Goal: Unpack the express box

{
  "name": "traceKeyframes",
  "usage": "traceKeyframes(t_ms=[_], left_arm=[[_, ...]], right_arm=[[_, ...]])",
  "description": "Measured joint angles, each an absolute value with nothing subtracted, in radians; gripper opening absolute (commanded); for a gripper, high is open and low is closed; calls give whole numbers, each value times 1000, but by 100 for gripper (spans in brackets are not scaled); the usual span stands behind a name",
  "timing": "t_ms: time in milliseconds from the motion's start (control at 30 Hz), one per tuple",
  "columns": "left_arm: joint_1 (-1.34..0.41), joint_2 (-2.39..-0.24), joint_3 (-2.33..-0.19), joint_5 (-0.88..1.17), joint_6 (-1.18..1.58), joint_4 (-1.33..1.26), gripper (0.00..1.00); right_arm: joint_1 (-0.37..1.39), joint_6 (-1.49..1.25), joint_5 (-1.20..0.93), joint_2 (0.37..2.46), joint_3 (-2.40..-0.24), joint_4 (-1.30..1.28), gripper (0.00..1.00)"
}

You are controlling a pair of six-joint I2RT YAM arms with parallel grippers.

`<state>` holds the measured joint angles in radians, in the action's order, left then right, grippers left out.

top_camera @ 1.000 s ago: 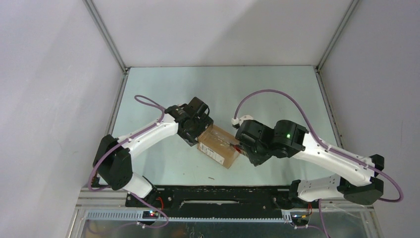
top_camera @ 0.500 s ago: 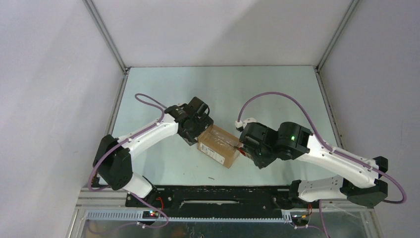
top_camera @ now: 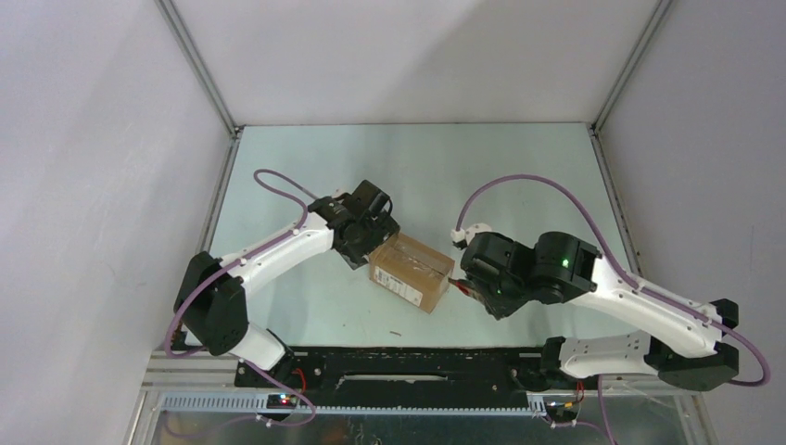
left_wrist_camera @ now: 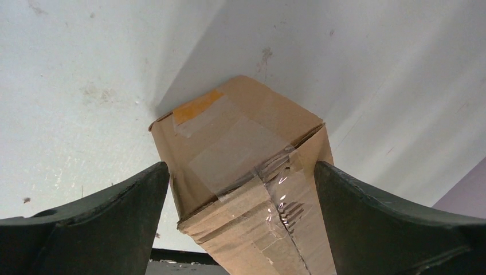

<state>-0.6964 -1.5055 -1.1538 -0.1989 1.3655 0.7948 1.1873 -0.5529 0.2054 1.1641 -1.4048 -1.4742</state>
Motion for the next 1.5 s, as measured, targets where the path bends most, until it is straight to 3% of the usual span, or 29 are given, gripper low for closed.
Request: traceKeyframes(t_ms=[467,700,867,1100,1333,1500], left_arm=[[-691,-1504,-1162,-227,1258,773,100],[-685,-1432,-1243,-265,1135,870,99],[-685,-1253,-1192,-267,1108,949,89],[-721,-1020,-935,-211,1135,1041,77],[-752,-1218,-849,-100,1144,905,78],[-687,-1389,-976,-92,1110,864,81]], right_arm=[[1177,-624,244,1119,-1377,-1570,0],[957,-588,335,1164,-1395,-1505,0],[899,-506,322,1209,-1368,-1379,0],[899,-432,307,1364,-1364,-1203,0],[953,-422,306,1382,-1353,-1201,0],[1046,-458,301,1369,-1345,-1227,0]])
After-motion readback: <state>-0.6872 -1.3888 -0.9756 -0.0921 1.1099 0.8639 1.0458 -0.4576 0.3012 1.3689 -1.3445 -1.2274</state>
